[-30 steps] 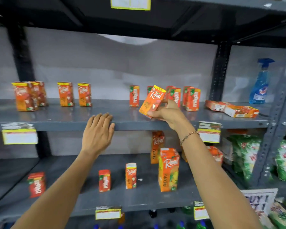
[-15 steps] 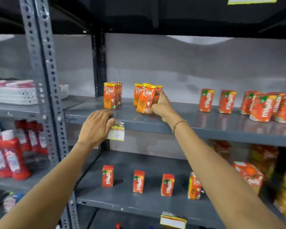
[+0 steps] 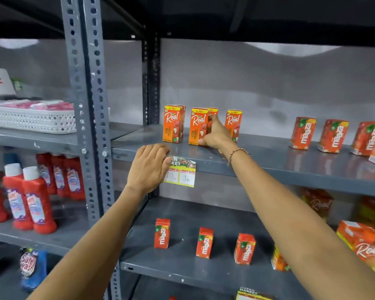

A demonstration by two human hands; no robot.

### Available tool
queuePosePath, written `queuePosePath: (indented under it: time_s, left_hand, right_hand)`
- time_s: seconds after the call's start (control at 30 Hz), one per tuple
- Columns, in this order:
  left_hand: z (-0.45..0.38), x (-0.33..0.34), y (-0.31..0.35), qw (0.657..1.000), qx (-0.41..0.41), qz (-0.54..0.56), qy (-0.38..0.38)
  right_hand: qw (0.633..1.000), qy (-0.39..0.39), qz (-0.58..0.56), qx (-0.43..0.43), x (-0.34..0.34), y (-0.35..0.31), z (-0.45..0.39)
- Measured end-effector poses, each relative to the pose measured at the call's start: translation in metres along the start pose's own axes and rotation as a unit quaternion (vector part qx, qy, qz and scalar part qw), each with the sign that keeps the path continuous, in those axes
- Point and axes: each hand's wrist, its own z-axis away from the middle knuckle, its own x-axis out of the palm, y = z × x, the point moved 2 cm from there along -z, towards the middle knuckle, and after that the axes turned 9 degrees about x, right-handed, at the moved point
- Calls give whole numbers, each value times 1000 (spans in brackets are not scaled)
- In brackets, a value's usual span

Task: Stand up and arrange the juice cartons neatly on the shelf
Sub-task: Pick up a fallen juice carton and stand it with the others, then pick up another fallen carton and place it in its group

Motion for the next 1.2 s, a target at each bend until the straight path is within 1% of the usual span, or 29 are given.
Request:
queuePosePath:
  time_s: [0.1,0.17,0.2,0.27,0.33,0.47,0.53,0.6,0.73,0.8,0.93,1.0,1.07,1.13,1.2]
  left_hand:
    - [0,0,-2,1000,15,0,0]
    - [1,-1,-2,1000,15,9,-5]
    - [1,-2,-1,1000,11,22,-4]
    - [1,-4,0,999,-9,53,9]
    - [0,-6,6,997,-31,59,26]
    - [-10,-7,43,998,-43,10,45]
    - [-21,-7,74,998,-54,-13,43]
    - [-34,-5,111,997,-60,-1,44]
    - [-64,6,195,997,9,63,49]
    - [-79,13,240,995,28,84,36]
    - [-105,25,324,994,37,103,22]
    - [-116,29,365,992,52,111,21]
    - [-125,31,405,990,67,120,20]
    - [-134,32,442,988,78,127,26]
    - [-143,33,475,988,85,129,30]
  right_hand:
    - [1000,-20,0,11,0,2,2]
    - [999,-37,-22,19,-4,7,7]
    - [998,-34,-42,22,-8,11,11]
    - [996,-1,-84,22,-24,23,20]
    - [992,44,-118,14,-47,40,33]
    - [981,127,-148,-15,-105,87,64]
    - [975,164,-151,-15,-136,112,78]
    - [968,197,-154,-12,-168,137,90]
    - [954,262,-143,18,-243,188,112]
    - [941,309,-133,42,-285,213,122]
    - [898,422,-83,96,-367,263,142]
    - [874,465,-73,123,-406,292,150]
    - [849,495,-84,163,-441,322,157]
    - [826,513,-127,197,-467,348,162]
    - [808,531,-123,224,-487,369,161]
